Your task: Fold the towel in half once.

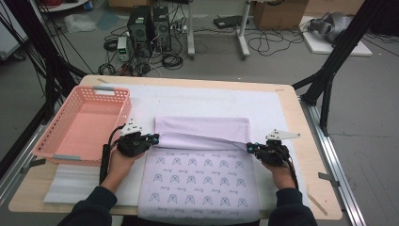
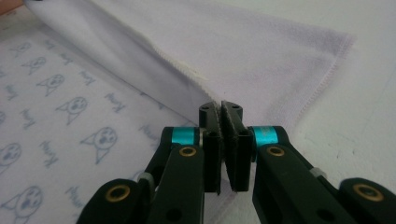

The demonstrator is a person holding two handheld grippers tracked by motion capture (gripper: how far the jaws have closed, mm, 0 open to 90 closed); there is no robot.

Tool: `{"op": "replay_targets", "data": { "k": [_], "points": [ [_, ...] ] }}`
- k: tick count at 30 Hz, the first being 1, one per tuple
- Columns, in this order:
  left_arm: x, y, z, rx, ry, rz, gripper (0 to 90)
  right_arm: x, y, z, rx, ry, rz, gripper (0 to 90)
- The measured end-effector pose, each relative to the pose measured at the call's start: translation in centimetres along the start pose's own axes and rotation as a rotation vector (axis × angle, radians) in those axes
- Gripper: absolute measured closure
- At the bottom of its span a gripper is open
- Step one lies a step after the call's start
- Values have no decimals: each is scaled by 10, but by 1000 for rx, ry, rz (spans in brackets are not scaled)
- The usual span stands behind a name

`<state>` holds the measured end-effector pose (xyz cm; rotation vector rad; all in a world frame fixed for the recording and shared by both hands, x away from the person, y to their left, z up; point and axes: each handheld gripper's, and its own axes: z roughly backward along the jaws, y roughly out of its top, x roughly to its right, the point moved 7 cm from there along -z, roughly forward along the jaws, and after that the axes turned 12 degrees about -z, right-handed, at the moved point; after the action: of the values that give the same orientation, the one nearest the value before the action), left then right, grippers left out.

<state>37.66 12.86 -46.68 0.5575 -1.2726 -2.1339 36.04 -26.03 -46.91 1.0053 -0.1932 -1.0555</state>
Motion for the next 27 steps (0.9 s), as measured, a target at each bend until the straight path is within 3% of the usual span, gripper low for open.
{"op": "replay_targets", "data": {
  "k": [5,16,27],
  "points": [
    [15,-9,15,32,-11,-5,863,-9,-10,10,7,22,8,864],
    [47,-28,49,54,19,-26,859,-33,-42,35,0,20,20,865],
    [70,-43,85,66,45,-3,869,-59,-75,59,-17,38,21,865]
  ]
}}
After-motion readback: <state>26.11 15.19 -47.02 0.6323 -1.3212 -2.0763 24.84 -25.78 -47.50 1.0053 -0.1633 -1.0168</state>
